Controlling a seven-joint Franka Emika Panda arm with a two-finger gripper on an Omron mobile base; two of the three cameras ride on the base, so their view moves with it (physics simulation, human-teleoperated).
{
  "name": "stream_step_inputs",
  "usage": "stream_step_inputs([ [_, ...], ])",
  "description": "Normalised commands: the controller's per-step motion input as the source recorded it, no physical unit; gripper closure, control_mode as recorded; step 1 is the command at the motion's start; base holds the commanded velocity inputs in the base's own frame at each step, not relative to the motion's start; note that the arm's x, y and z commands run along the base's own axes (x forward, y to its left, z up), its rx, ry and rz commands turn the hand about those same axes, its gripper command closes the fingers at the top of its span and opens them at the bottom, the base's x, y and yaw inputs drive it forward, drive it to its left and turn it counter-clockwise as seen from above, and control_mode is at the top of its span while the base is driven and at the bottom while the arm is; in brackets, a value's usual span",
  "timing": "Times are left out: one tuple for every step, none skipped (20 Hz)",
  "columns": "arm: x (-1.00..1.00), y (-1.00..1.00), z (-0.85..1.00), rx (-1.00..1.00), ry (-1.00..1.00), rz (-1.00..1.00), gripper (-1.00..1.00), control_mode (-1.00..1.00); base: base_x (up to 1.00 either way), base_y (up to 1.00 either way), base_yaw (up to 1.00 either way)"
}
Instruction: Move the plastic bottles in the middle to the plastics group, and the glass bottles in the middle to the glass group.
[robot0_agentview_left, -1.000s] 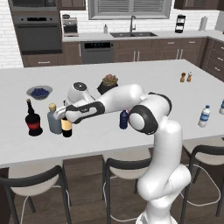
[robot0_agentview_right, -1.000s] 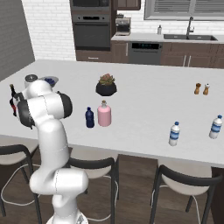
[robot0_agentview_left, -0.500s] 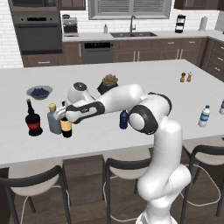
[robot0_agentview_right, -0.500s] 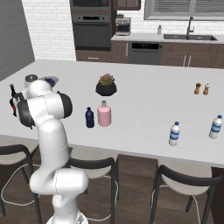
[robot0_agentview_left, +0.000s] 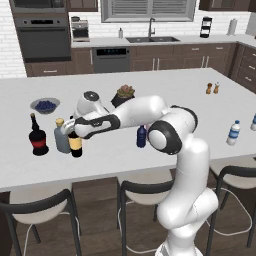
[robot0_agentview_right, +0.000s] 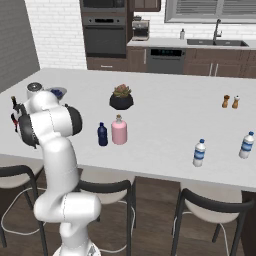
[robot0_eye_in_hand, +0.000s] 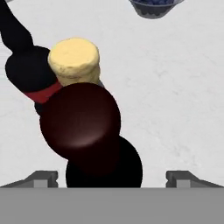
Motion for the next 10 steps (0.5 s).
stream_step_inputs([
  [-0.09, 0.00, 0.44, 0.00, 0.00, 0.00, -1.00, -1.00, 0.00, 0.00, 0.00],
  [-0.20, 0.00, 0.47, 0.00, 0.00, 0.00, -1.00, -1.00, 0.00, 0.00, 0.00],
  [-0.29, 0.00, 0.44, 0.00, -0.01, 0.00, -1.00, -1.00, 0.00, 0.00, 0.00],
  [-0.34, 0.00, 0.44, 0.00, -0.02, 0.00, -1.00, -1.00, 0.00, 0.00, 0.00],
  [-0.39, 0.00, 0.45, 0.00, -0.02, 0.00, -1.00, -1.00, 0.00, 0.00, 0.00],
  [-0.45, 0.00, 0.45, 0.00, -0.03, 0.00, -1.00, -1.00, 0.00, 0.00, 0.00],
  [-0.51, 0.00, 0.47, 0.00, -0.04, 0.00, -1.00, -1.00, 0.00, 0.00, 0.00],
  [-0.50, 0.00, 0.45, 0.00, -0.04, 0.00, -1.00, -1.00, 0.00, 0.00, 0.00],
  [-0.56, 0.00, 0.44, 0.00, -0.04, 0.00, -1.00, -1.00, 0.00, 0.00, 0.00],
  [-0.64, -0.09, 0.36, 0.00, -0.02, 0.00, -1.00, -1.00, 0.00, 0.00, 0.00],
])
